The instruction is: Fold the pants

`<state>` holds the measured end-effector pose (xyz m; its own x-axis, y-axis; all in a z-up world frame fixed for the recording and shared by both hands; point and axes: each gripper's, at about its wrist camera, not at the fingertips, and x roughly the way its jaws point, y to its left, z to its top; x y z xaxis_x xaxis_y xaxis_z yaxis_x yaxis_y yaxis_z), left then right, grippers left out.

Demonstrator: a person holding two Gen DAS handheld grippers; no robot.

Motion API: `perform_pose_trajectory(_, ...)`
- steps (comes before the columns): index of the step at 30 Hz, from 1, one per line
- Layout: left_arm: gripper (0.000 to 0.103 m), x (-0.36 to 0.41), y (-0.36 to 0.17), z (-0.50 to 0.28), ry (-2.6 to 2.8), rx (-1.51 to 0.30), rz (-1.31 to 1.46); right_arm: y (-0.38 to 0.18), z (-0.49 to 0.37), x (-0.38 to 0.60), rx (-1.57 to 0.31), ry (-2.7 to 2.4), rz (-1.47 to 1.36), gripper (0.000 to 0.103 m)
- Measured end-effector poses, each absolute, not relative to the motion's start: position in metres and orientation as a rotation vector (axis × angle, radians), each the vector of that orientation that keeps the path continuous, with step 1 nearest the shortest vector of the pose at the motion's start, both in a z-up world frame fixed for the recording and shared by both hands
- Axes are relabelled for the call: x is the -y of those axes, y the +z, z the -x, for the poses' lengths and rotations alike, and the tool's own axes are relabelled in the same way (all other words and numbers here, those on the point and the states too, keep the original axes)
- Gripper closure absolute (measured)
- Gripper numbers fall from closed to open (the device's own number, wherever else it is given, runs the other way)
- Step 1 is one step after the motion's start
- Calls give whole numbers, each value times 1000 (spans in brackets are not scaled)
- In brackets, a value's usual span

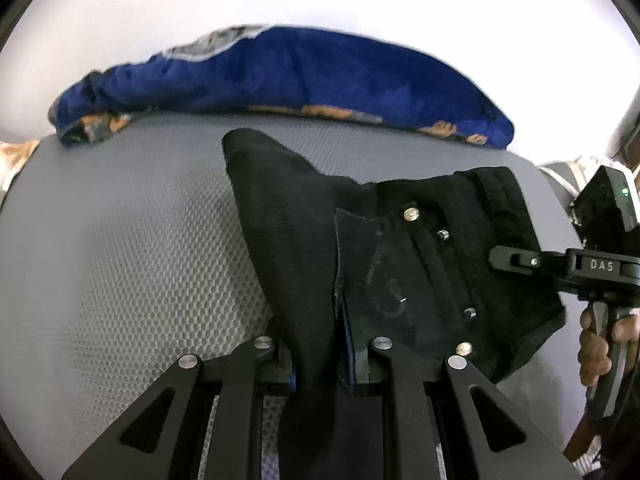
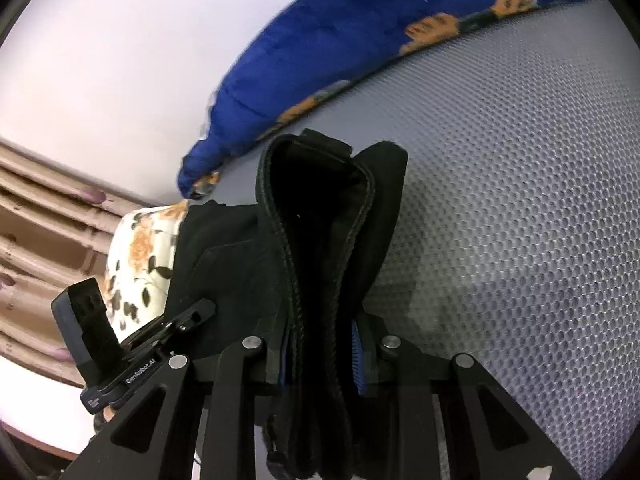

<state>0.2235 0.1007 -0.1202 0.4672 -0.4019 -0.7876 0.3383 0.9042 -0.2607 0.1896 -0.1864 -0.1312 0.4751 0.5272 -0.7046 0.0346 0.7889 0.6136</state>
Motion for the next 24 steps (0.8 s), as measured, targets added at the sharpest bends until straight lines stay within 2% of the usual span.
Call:
perform_pose_trajectory(5, 78, -106, -141, -225, -446, -1000, 78, -145, -192, 184, -1063, 271, -535, 73)
perform_pose_trajectory(7, 73, -105, -147, -226, -434, -1001, 64, -148, -193, 181, -1065, 242, -496, 64)
perform_pose_trajectory(9, 65, -105, -150, -228, -422, -1007, 63, -151, -194, 179, -1064, 225, -493, 63)
perform_pose_trajectory(15, 50, -114, -153, -228, -388, -1010, 109, -148, -193, 172, -1071, 195, -469, 57)
perform_pose_trajectory(24, 44, -120, -150, -193, -356, -993, 86, -138, -150, 168, -1052, 153, -418, 49)
